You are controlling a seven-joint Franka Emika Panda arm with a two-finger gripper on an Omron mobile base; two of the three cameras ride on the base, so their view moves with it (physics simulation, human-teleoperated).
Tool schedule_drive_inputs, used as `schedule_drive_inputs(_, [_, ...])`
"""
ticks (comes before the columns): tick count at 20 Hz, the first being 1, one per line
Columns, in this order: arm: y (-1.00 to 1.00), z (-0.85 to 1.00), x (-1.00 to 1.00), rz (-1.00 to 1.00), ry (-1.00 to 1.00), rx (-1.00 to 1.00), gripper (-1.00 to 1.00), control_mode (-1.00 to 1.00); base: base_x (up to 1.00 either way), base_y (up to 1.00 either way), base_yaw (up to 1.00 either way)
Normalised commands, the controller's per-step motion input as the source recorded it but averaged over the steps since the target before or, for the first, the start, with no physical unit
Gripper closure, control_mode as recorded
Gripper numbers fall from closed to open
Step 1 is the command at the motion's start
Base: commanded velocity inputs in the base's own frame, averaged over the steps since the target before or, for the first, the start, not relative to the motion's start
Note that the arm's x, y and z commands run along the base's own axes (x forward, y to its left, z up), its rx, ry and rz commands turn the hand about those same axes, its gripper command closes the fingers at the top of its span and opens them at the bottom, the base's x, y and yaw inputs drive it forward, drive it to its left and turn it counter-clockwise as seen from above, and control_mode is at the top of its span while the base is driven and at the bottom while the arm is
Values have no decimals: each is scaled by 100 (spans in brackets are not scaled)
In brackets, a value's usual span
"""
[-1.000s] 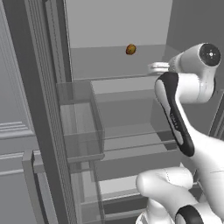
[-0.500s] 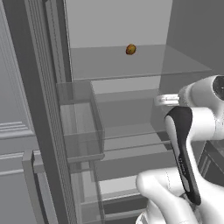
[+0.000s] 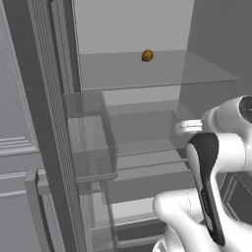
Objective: Take the strawberry from the fridge and place it on top of the pancake, located on the dining counter.
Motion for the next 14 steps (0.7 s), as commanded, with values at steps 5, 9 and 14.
schedule_drive_inputs(5, [12, -20, -3, 0, 17, -2, 100, -100, 0, 0, 0])
schedule_drive_inputs(9, [6, -41, -29, 0, 0, 0, 100, -100, 0, 0, 0])
schedule_drive_inputs(14, [10, -32, -40, 0, -10, 3, 100, -100, 0, 0, 0])
